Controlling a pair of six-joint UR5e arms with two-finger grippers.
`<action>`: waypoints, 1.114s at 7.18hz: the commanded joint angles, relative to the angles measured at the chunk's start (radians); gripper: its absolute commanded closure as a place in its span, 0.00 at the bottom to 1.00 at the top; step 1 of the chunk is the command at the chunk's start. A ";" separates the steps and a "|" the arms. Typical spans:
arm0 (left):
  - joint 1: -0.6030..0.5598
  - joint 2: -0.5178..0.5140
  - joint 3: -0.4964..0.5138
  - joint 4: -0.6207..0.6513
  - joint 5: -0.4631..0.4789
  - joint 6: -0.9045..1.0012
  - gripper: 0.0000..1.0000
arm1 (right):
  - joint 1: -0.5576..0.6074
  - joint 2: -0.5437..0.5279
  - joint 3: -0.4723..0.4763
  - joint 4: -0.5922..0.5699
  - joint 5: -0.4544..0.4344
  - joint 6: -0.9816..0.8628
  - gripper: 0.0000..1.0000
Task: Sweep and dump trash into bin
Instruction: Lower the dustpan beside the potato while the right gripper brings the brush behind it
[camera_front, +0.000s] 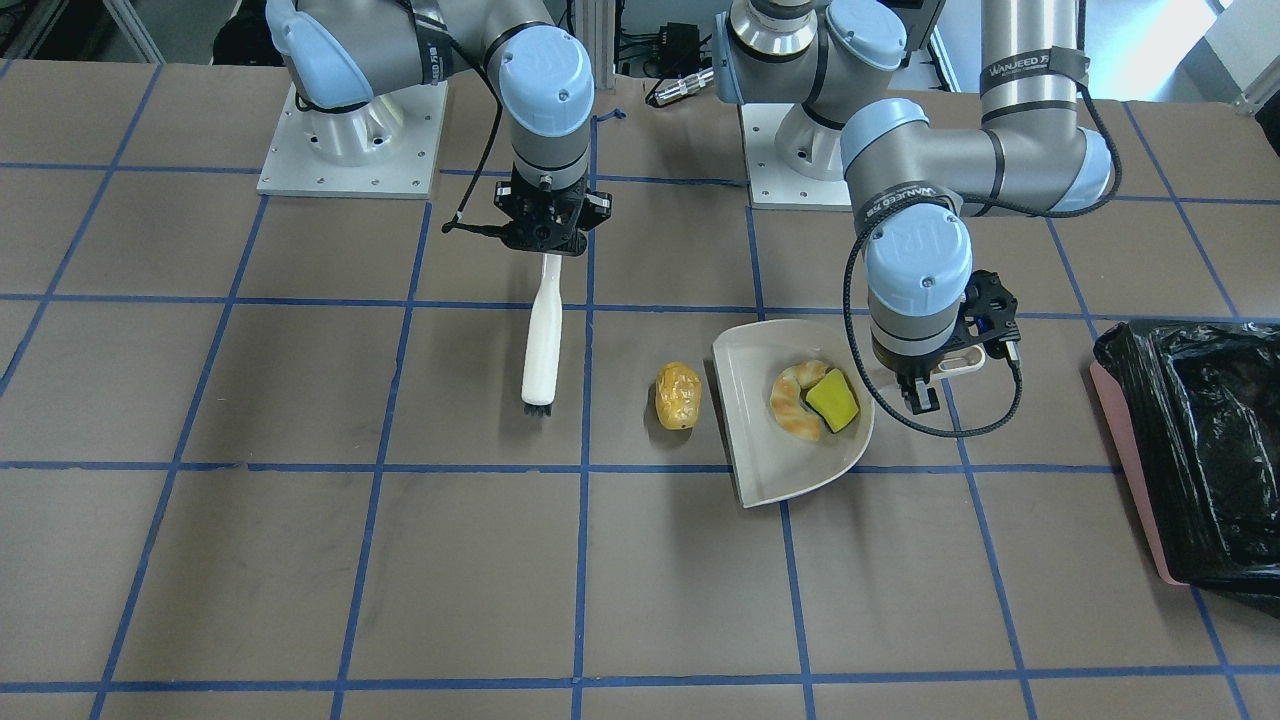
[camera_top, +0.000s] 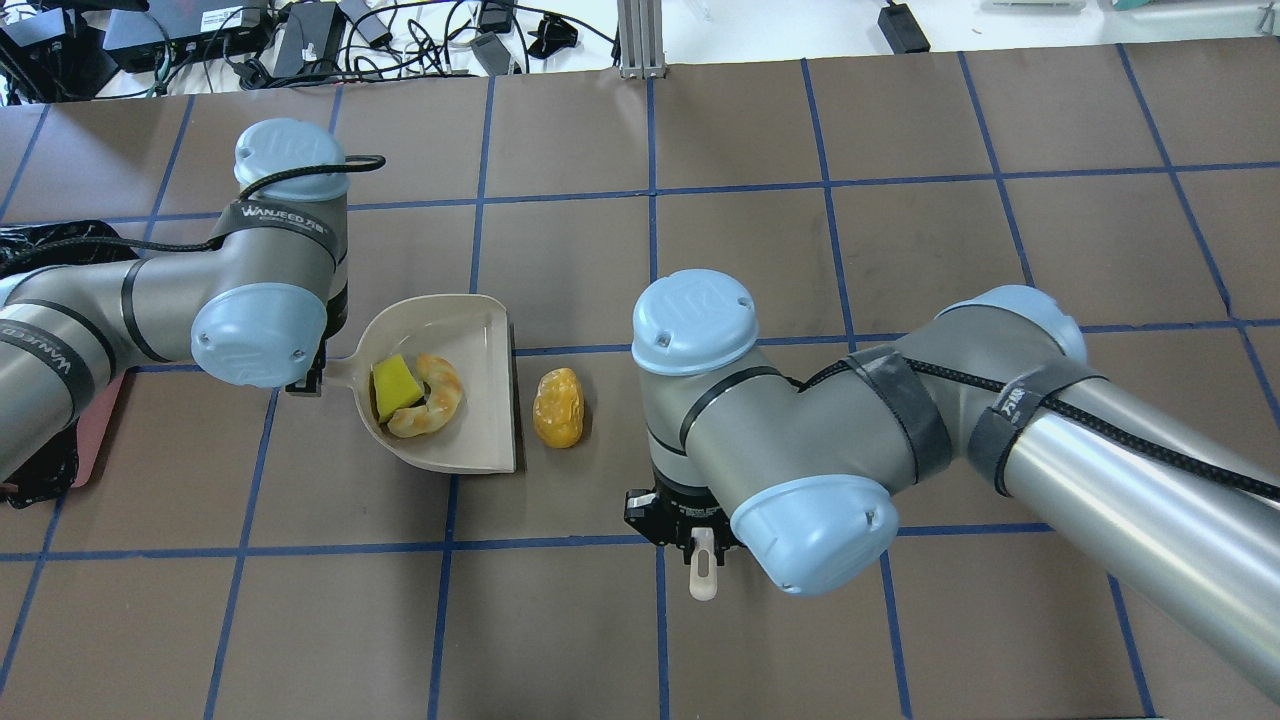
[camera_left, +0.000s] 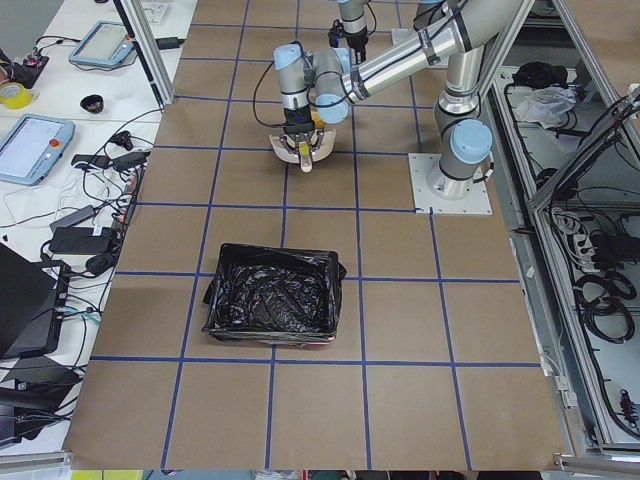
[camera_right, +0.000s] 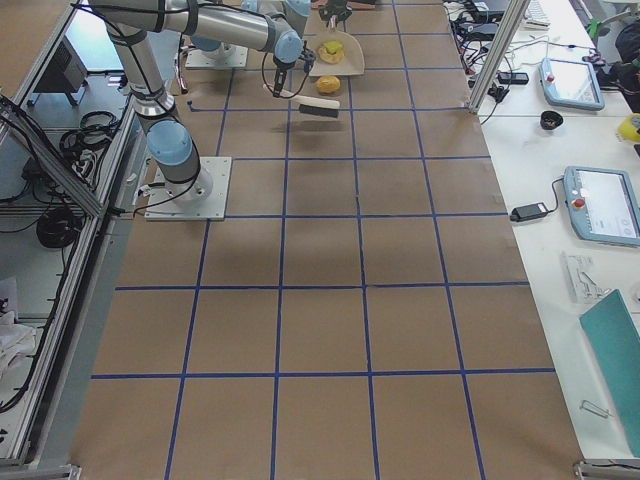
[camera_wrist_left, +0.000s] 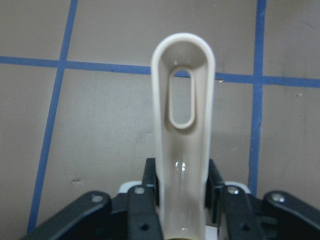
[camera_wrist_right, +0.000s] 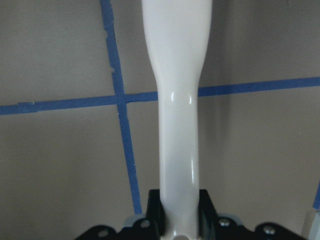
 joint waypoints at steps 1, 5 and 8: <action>-0.025 -0.004 -0.041 0.036 0.003 -0.005 1.00 | 0.056 0.052 0.001 -0.058 0.004 0.055 1.00; -0.074 -0.026 -0.039 0.044 0.001 -0.051 1.00 | 0.121 0.135 -0.015 -0.214 0.081 0.154 1.00; -0.103 -0.029 -0.030 0.047 -0.005 -0.072 1.00 | 0.175 0.237 -0.167 -0.213 0.088 0.243 1.00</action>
